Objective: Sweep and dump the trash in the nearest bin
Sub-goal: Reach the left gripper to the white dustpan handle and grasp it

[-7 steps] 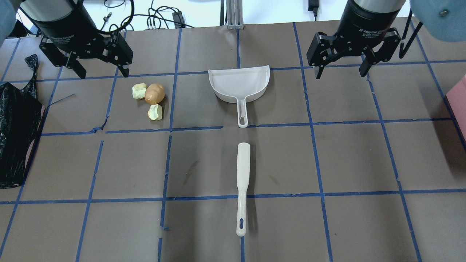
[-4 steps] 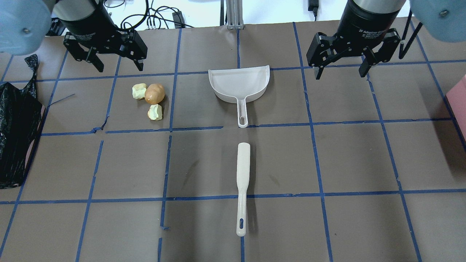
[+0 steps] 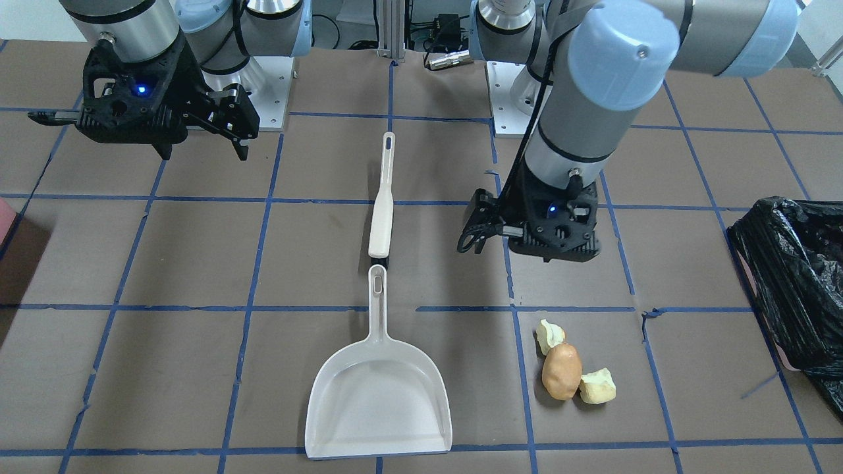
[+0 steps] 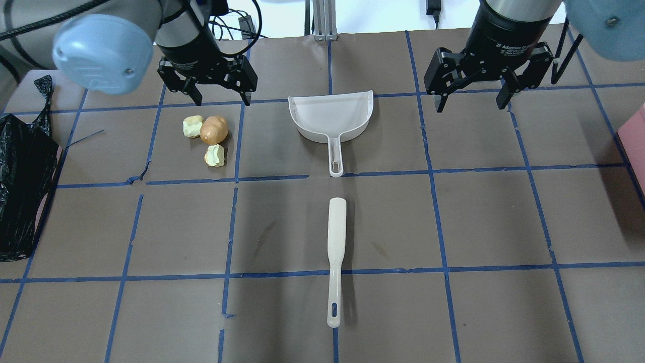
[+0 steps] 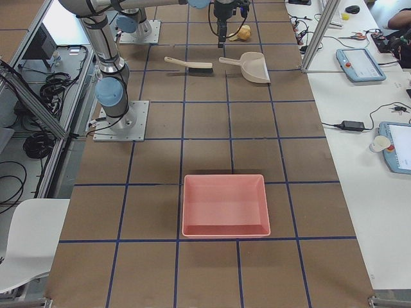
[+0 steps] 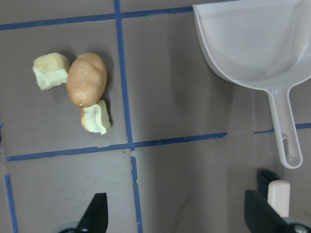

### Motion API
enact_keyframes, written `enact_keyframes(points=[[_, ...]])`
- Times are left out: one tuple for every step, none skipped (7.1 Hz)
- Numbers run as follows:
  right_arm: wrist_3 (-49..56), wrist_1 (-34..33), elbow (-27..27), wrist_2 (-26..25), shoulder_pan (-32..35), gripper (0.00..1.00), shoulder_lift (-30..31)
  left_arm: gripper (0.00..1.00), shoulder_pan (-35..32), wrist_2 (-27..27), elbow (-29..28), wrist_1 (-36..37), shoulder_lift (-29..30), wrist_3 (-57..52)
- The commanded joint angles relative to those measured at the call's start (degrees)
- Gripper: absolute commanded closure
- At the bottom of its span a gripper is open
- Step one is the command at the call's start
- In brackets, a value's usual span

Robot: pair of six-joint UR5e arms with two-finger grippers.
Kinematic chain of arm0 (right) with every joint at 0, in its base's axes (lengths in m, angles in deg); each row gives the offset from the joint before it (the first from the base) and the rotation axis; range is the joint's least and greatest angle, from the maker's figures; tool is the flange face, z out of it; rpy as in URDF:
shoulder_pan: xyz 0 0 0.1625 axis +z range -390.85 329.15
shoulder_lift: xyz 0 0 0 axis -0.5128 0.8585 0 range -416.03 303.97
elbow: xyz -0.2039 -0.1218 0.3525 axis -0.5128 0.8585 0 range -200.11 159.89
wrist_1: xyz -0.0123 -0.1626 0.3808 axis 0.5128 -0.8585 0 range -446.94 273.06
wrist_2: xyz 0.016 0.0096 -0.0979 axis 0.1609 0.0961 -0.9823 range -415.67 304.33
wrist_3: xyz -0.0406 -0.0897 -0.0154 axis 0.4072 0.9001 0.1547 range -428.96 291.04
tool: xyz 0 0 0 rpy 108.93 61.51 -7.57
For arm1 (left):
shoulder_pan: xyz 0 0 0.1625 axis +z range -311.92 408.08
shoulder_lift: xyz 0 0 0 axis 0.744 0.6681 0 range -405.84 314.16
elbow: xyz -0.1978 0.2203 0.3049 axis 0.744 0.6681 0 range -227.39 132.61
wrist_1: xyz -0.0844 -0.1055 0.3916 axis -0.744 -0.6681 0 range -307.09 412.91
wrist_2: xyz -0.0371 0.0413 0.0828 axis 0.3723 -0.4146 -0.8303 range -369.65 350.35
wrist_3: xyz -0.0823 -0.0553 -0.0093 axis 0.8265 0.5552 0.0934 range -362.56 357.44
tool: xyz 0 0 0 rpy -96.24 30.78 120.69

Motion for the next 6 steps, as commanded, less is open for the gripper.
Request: enact_keyframes(points=[[0.27, 0.0, -0.02, -0.01, 0.0, 0.0, 0.0, 0.0, -4.9, 0.06, 0.11, 5.23, 4.58, 3.81], [0.45, 0.0, -0.02, -0.01, 0.0, 0.0, 0.0, 0.01, -6.84, 0.06, 0.29, 6.97, 6.42, 5.31], [0.45, -0.09, -0.19, -0.1, 0.0, 0.0, 0.0, 0.01, -9.29, -0.38, 0.81, 10.73, 8.96, 7.67], [0.45, -0.09, -0.28, -0.1, 0.0, 0.0, 0.0, 0.01, -11.32, -0.38, 1.6, 15.12, 10.29, 8.91], [0.45, -0.09, -0.28, -0.1, 0.0, 0.0, 0.0, 0.01, -11.86, 0.05, 3.09, 16.12, 11.52, 10.06], [0.45, -0.09, -0.28, -0.19, 0.0, 0.0, 0.0, 0.01, -12.65, 0.14, 5.45, 21.79, 12.58, 11.64]])
